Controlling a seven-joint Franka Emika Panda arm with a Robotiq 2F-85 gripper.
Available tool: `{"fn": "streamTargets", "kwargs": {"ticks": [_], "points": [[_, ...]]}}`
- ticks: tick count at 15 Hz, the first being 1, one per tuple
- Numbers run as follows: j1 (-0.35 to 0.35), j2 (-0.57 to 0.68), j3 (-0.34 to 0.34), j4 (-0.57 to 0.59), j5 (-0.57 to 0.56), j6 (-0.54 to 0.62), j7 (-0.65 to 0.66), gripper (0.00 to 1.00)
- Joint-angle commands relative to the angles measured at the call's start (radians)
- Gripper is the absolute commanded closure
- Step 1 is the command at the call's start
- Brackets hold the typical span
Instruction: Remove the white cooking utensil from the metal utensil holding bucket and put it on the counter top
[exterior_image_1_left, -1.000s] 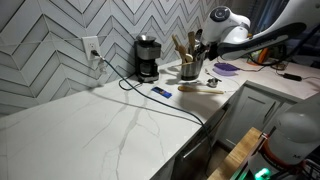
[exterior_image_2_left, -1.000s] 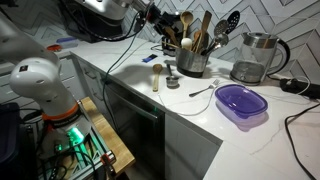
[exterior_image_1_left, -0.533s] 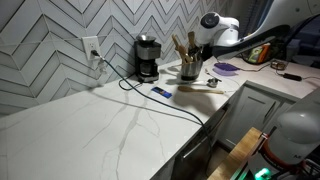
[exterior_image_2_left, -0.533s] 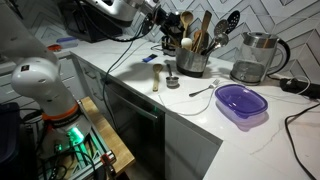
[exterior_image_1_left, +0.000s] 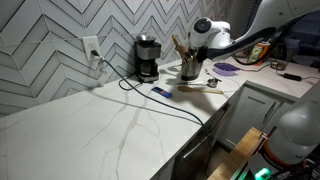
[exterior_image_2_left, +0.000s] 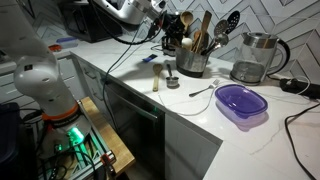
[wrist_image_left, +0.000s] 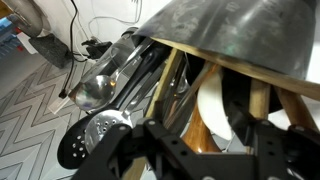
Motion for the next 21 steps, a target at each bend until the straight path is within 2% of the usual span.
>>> {"fn": "streamTargets", "kwargs": {"ticks": [1,7,8,10,11,12,13,14,16,17,19,20,21], "points": [[0.037,0.041,-0.035,0.029,-0.041,-0.018,0.032,0.38],[0.054,0.065,-0.054,0.044,-0.046,-0.017,0.030,0.51],[0.056,0.068,-0.055,0.046,-0.048,-0.018,0.031,0.58],[0.060,0.070,-0.057,0.048,-0.055,-0.019,0.033,0.63],[0.062,0.071,-0.058,0.049,-0.054,-0.019,0.032,0.74],[0.063,0.072,-0.058,0.051,-0.059,-0.021,0.035,0.69],[0.065,0.072,-0.059,0.052,-0.060,-0.021,0.035,0.71],[0.068,0.072,-0.059,0.054,-0.065,-0.030,0.040,0.79],[0.072,0.068,-0.058,0.054,-0.070,-0.042,0.043,0.86],[0.074,0.064,-0.057,0.054,-0.076,-0.052,0.047,0.95],[0.078,0.056,-0.057,0.056,-0.084,-0.077,0.049,0.96],[0.079,0.050,-0.056,0.055,-0.089,-0.091,0.049,1.00],[0.081,0.046,-0.056,0.055,-0.091,-0.098,0.050,0.98]]}}
